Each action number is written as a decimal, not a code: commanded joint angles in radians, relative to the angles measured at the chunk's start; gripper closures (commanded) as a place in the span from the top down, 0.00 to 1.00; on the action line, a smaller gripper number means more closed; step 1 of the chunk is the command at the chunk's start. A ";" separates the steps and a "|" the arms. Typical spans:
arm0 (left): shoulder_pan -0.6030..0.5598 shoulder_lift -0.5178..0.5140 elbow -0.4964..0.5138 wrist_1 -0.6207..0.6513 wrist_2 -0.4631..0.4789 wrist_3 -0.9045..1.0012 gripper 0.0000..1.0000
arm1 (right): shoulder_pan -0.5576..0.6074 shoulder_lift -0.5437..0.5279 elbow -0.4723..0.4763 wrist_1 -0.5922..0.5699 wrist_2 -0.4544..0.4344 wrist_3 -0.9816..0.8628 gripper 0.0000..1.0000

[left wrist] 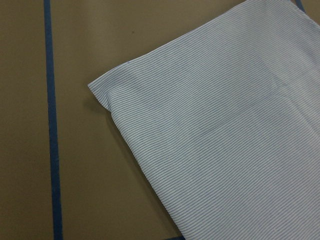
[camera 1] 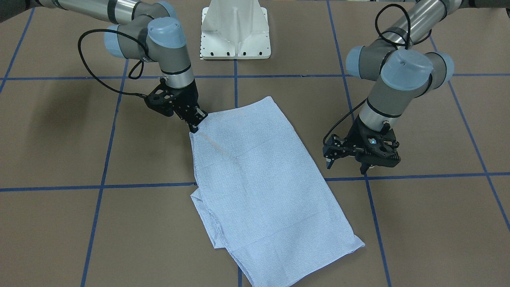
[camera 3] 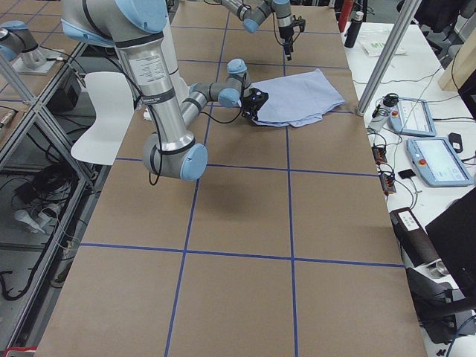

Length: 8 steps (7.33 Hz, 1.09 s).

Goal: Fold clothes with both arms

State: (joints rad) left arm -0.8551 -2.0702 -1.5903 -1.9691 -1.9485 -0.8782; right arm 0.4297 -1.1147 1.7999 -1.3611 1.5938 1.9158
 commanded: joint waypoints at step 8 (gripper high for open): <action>0.212 0.137 -0.264 0.000 0.011 -0.290 1.00 | -0.132 -0.062 0.190 -0.134 -0.097 -0.091 1.00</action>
State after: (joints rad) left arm -0.6973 -1.9930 -1.7669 -1.9678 -1.9438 -1.0844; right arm 0.2793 -1.1762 1.9817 -1.4921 1.4906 1.9074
